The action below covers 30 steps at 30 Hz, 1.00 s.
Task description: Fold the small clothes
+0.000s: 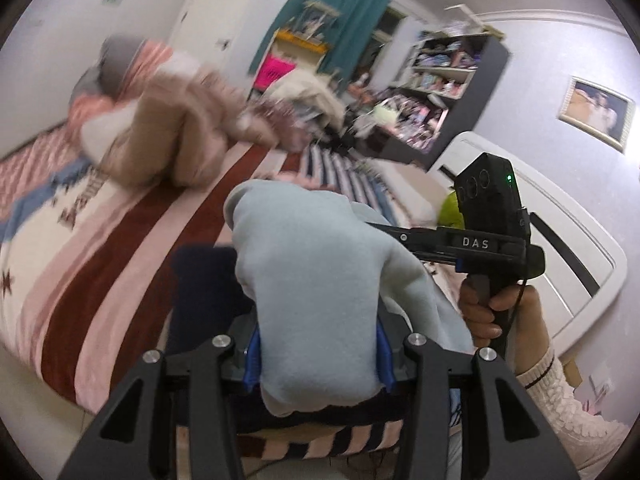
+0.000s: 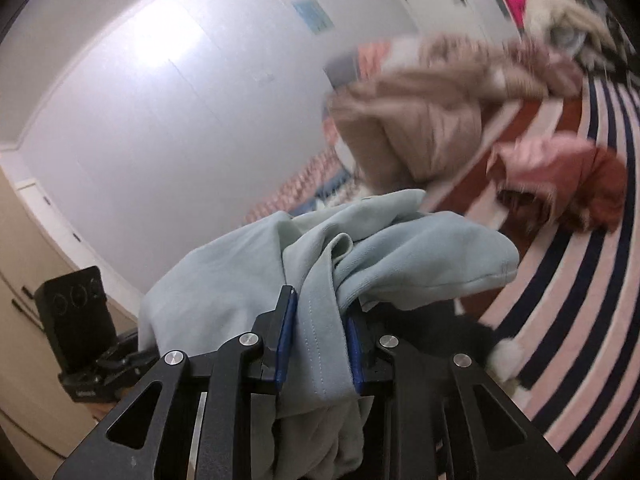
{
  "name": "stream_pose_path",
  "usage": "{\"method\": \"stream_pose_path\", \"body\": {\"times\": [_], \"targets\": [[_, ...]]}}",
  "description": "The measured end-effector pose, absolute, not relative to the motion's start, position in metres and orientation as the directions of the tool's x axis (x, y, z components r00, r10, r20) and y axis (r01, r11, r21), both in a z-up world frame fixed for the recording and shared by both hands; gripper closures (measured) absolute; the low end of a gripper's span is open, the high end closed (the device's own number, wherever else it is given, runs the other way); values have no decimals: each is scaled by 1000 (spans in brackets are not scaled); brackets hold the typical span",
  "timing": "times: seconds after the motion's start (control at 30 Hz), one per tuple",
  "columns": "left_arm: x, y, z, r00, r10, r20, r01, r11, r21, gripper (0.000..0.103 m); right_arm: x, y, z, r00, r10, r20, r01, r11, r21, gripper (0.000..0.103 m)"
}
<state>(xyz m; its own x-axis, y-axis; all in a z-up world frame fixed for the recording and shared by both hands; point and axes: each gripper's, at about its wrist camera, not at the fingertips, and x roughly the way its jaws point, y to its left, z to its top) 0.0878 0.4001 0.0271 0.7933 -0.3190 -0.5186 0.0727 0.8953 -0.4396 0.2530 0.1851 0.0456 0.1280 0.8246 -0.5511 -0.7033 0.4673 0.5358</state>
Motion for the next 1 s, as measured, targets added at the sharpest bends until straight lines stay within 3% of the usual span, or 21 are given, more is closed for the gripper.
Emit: {"method": "stream_pose_path", "body": {"times": [0.17,0.3,0.4,0.47,0.53,1.0], "targets": [[97,415,-5,779,-351,-520,49,861,-507,57,263,196,-3,80,778,-623,-644,517,563,82],[94,413,-8,784,-320,-532,35,878,-477,40,260,191,-12,70,776,-627,-642,516,567,79],[94,412,-5,793,-301,-530,30,888,-459,37,257,188,-6,86,764,-639,-656,526,541,66],[94,415,-3,800,-293,-523,26,889,-458,36,256,184,0,101,757,-646,-666,533,521,49],[91,416,2,807,-275,-523,17,896,-444,36,256,177,6,129,751,-647,-670,547,502,39],[51,371,40,868,-150,-473,-4,951,-309,35,243,124,30,192,774,-604,-708,535,461,37]]}}
